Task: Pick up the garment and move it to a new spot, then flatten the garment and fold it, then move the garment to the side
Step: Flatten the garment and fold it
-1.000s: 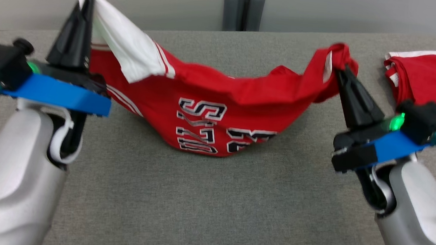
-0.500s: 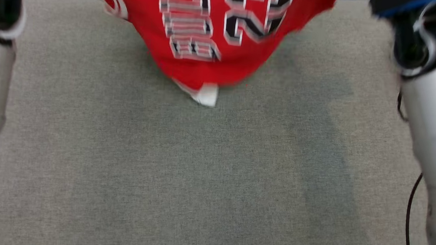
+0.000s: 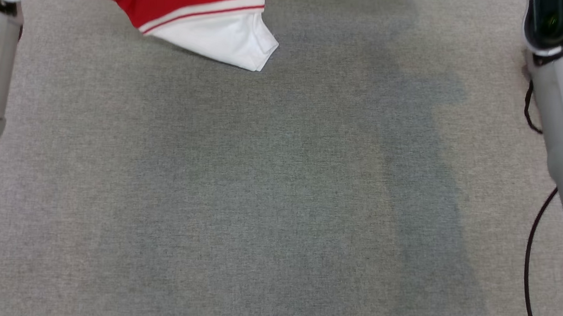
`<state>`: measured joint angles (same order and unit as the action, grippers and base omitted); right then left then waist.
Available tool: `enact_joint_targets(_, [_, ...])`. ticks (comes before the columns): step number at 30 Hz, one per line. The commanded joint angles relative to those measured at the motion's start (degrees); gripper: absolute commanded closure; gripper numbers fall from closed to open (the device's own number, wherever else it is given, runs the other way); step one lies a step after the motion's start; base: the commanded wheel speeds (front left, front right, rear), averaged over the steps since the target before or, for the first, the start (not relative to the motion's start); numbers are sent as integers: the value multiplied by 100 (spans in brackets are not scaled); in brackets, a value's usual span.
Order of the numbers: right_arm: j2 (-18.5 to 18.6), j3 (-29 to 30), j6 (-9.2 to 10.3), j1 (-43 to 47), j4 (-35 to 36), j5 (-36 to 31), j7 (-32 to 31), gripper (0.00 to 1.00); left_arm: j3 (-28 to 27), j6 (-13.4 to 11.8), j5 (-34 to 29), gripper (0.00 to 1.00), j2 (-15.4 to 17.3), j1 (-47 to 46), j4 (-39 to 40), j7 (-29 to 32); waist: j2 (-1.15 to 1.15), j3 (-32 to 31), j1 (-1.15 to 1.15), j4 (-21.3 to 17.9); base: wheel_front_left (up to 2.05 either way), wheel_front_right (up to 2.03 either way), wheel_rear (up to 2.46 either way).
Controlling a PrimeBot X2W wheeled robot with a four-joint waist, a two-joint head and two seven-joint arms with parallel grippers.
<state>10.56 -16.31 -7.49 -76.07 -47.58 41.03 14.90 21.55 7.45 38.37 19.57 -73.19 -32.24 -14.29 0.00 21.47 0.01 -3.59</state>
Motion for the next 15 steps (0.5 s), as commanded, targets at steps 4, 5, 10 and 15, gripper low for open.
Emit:
enact_joint_targets(4, [147,-184,-1,520,81,38,33,100,72,3,140,100,86,426,6,-62,0,17,-1,74,0,0,0])
enact_joint_targets(5, [189,-205,-1,634,162,60,33,100,71,3,158,100,90,549,38,-73,0,13,-1,85,0,0,0])
enact_joint_targets(10, [351,-390,-1,1580,650,144,35,100,-141,-2,184,100,35,1531,437,-94,0,-135,-1,141,0,0,0])
enact_joint_targets(15, [553,-610,-1,2774,1205,184,35,100,-472,-36,-28,100,-190,3095,1092,-92,0,-415,-1,194,0,0,0])
